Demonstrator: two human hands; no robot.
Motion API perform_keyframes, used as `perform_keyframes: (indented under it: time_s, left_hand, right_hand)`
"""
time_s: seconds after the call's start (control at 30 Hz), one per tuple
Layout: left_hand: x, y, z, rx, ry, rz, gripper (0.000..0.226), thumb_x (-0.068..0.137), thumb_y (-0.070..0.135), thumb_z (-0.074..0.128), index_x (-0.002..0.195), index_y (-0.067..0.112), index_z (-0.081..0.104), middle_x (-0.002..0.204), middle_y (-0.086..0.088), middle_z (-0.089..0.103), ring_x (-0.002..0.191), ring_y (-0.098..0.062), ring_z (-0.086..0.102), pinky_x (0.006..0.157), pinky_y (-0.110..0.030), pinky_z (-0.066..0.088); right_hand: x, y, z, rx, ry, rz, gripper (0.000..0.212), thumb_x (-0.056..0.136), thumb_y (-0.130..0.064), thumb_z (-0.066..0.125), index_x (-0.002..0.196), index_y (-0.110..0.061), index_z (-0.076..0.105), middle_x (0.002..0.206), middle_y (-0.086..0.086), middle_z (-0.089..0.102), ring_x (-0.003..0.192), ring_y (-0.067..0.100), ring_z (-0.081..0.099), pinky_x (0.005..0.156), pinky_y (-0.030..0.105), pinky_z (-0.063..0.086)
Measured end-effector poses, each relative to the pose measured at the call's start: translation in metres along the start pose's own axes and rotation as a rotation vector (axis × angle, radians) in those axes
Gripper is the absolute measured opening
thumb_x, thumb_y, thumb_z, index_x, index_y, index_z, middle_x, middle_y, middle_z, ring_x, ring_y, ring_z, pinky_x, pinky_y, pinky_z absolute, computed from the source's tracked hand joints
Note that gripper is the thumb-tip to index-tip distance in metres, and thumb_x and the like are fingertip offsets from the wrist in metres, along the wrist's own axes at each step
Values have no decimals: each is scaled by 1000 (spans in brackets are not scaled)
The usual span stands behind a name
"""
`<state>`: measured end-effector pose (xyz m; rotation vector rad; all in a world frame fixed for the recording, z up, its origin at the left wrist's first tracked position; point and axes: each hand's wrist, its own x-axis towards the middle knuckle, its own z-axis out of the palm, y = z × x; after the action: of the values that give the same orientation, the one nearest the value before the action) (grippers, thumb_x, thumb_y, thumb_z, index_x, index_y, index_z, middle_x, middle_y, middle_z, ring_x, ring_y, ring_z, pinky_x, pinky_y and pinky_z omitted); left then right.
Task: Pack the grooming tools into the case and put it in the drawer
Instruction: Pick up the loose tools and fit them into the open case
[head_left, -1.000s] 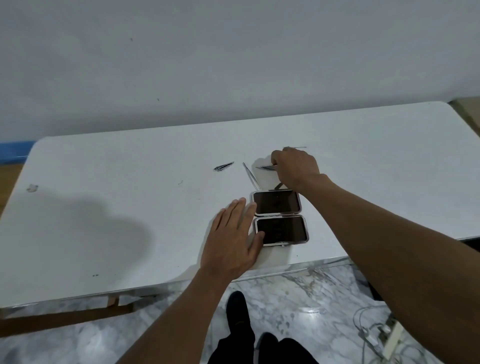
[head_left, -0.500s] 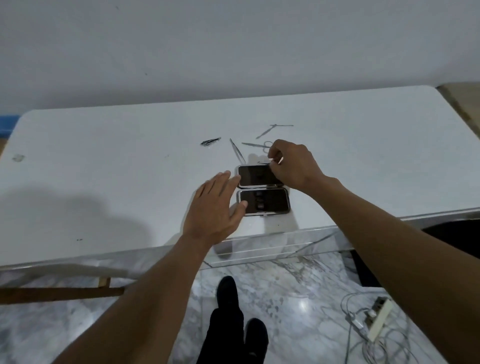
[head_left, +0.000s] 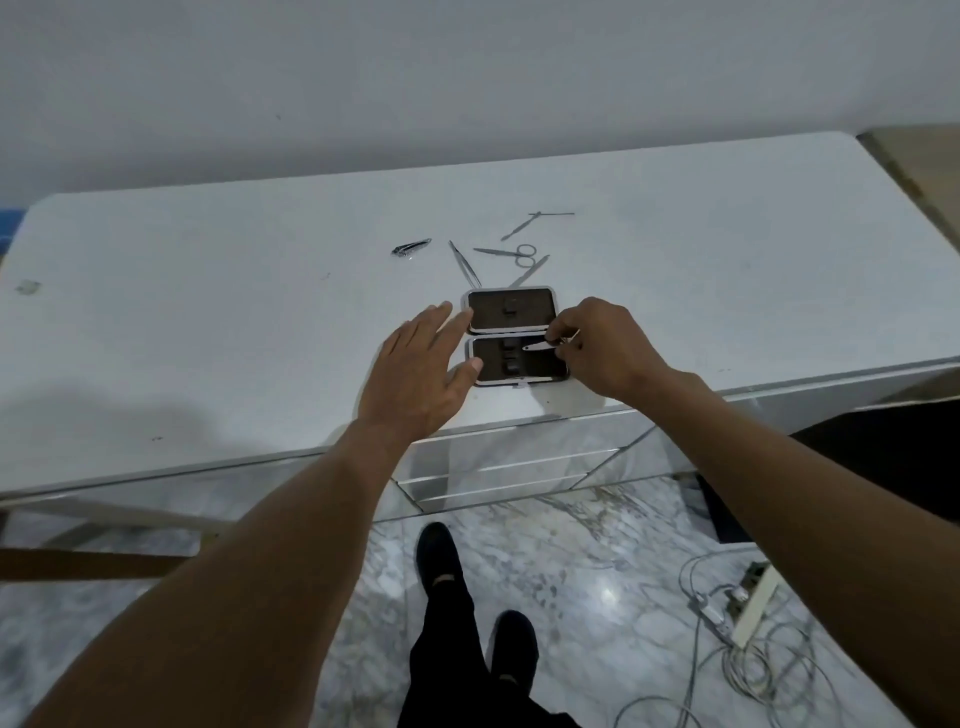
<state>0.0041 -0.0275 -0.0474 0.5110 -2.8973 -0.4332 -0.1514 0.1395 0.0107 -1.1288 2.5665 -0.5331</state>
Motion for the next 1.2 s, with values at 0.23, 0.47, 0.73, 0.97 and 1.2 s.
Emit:
perform_keyframes:
  time_s: [0.23,0.47,0.73,0.97,1.2]
  left_hand:
    - [3,-2,5,24,-64,5,68,95,55,22,153,20,23,160,-7,23,147,-23,17,118,-39,15]
    - [-2,-3,5,28,-3,4,66,95,59,26,150,24,29,158,-4,29,146,-21,23,117,-39,19]
    - [-1,-3,6,22,18,-1,63,96,59,32,149,26,30,157,-2,31,145,-20,25,115,-38,21]
    - [-2,-2,7,41,25,-3,62,96,58,32,150,26,29,157,-1,30,145,-19,24,116,-38,20]
    - [-1,-2,8,42,32,-9,62,96,58,34,149,26,30,157,-2,31,145,-19,25,116,-39,21]
  right_hand:
    - [8,-2,-3,-109,-24,-19,23,85,-1,60,105,-9,71,109,16,63,102,34,59,83,33,45]
    - [11,-5,-10,-152,-53,-49,25,85,0,60,106,-10,70,109,15,63,102,33,58,80,29,42]
    - [-7,-5,-19,5,-76,-53,23,81,1,65,102,-7,71,100,11,73,95,29,65,83,33,51]
    - [-11,0,-19,67,-83,-35,23,80,-2,69,101,-9,73,96,10,75,90,23,68,85,30,53]
    - [-6,-5,-24,0,-141,-74,23,90,-11,53,96,-9,75,93,7,74,80,21,59,72,24,42]
